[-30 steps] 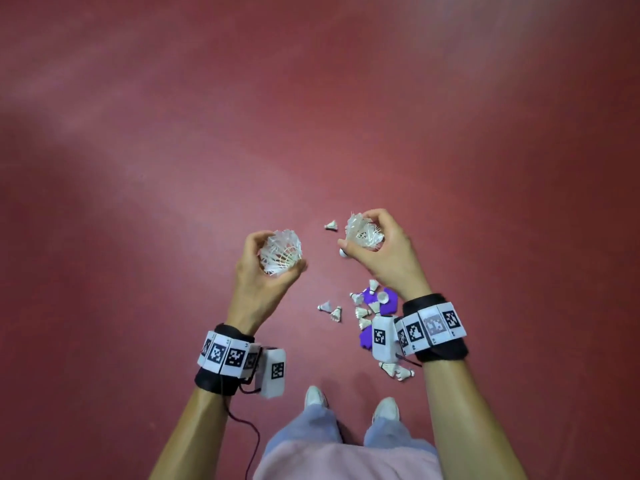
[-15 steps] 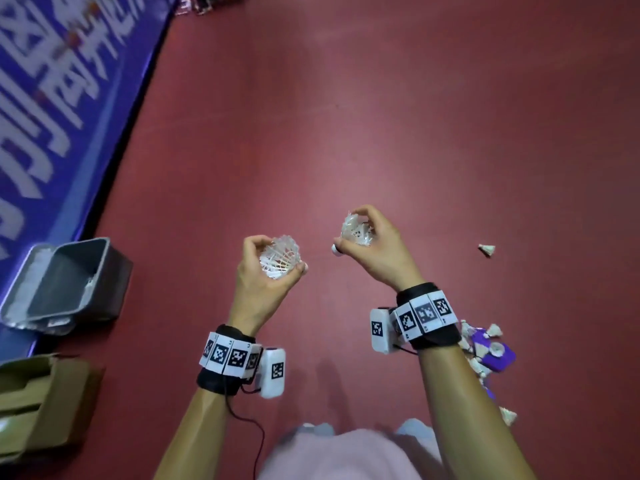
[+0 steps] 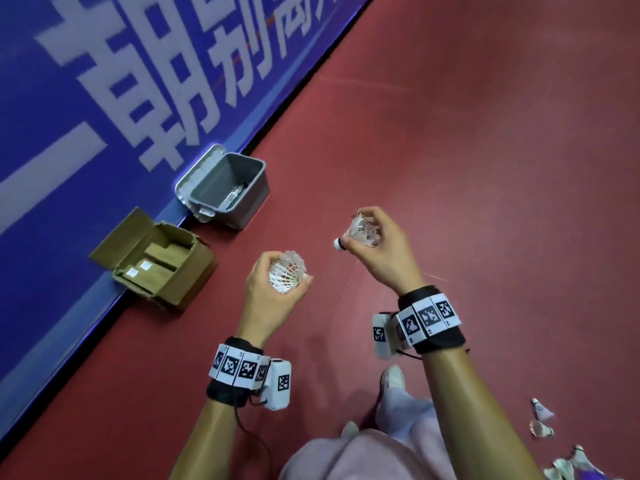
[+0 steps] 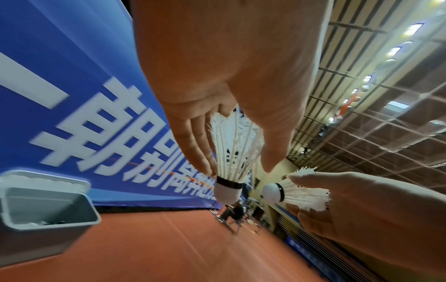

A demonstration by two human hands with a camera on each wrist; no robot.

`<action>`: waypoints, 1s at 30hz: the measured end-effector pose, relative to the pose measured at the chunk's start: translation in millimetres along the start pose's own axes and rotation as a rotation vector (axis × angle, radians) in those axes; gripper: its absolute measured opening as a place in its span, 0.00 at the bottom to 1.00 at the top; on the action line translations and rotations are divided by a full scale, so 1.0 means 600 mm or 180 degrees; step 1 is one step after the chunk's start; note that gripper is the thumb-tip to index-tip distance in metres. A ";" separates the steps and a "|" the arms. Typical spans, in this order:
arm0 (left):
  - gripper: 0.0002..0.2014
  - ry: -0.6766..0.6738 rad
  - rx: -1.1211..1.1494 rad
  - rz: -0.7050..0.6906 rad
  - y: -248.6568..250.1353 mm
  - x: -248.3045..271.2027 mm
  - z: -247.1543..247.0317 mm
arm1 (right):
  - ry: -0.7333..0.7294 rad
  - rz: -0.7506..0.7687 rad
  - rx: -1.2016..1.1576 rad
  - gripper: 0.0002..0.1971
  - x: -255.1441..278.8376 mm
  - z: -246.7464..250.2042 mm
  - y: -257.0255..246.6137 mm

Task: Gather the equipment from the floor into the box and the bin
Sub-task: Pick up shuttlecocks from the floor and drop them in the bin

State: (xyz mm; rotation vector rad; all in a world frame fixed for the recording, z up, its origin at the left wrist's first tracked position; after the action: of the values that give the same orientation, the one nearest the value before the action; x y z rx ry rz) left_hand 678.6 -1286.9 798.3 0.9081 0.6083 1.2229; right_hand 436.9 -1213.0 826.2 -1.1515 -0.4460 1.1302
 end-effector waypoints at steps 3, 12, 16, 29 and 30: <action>0.27 0.0316 0.0091 0.0278 -0.047 -0.040 0.057 | -0.0302 0.0106 -0.0180 0.21 -0.064 -0.092 -0.005; 0.22 0.1017 0.0088 0.0610 -0.066 -0.248 0.166 | -0.1226 0.0341 -0.0578 0.18 -0.342 -0.300 -0.004; 0.18 0.1211 0.0093 0.0757 -0.039 -0.356 0.187 | -0.1388 0.0539 -0.0520 0.22 -0.487 -0.340 -0.012; 0.21 0.1488 0.0209 0.1070 -0.083 -0.620 0.265 | -0.1387 0.0543 -0.0512 0.17 -0.806 -0.496 0.052; 0.21 0.1475 0.0229 0.1094 -0.093 -0.650 0.272 | -0.1392 0.0543 -0.0470 0.16 -0.832 -0.514 0.055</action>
State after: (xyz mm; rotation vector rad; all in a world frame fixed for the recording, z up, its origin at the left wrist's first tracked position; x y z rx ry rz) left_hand 739.8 -1708.9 808.7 0.8118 0.8919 1.7546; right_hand 452.0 -1799.9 797.1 -1.0818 -0.7895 1.5272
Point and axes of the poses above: each hand's wrist, its own x-axis away from the middle knuckle, its own z-axis out of the back of the hand, y = z × x, the point moved 8 cm from there along -x, towards the middle knuckle, and after that the axes turned 12 degrees about z, right-handed, at the moved point
